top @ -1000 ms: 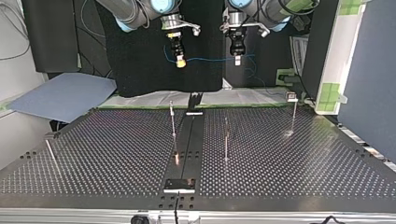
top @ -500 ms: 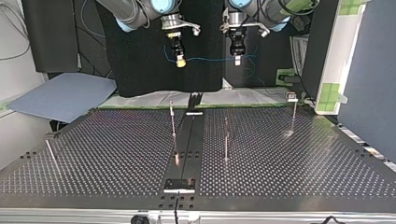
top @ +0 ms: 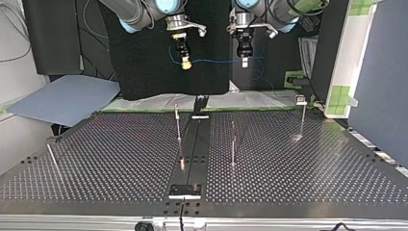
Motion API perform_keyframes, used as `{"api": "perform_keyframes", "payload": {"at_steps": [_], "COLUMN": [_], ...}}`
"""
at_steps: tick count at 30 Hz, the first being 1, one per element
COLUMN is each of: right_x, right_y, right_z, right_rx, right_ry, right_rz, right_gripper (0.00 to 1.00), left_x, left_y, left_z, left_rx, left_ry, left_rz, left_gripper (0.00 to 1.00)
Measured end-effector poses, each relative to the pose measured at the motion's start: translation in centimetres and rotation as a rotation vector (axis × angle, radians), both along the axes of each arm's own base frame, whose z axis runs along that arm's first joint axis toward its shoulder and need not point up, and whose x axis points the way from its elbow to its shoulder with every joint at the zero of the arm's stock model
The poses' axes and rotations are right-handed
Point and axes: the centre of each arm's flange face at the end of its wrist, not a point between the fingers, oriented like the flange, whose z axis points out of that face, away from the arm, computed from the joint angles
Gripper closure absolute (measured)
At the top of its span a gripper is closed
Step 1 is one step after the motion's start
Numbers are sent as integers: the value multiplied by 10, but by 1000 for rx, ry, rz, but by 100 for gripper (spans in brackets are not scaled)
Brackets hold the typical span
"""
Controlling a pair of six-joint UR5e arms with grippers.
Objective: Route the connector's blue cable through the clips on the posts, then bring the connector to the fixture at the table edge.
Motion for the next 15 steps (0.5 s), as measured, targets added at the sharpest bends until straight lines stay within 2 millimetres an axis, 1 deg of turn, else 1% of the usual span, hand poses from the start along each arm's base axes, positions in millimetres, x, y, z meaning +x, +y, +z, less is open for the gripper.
{"api": "perform_keyframes", "payload": {"at_steps": [2,6,11,15], "right_x": [-3,-10,-18,-22], "right_y": [-2,-12,-26,-32], "right_z": [2,13,28,42], "right_rx": [7,26,48,65], "right_ry": [-4,-26,-59,-87], "right_rz": [-2,-15,-23,-25], "right_gripper": [100,100,100,100], "left_x": [0,2,5,9], "left_y": [3,9,13,15], "left_z": [1,8,20,32], "left_rx": [-5,-25,-33,-36], "left_ry": [3,7,6,-2], "left_rz": [4,24,41,54], "left_gripper": [100,100,100,100]}}
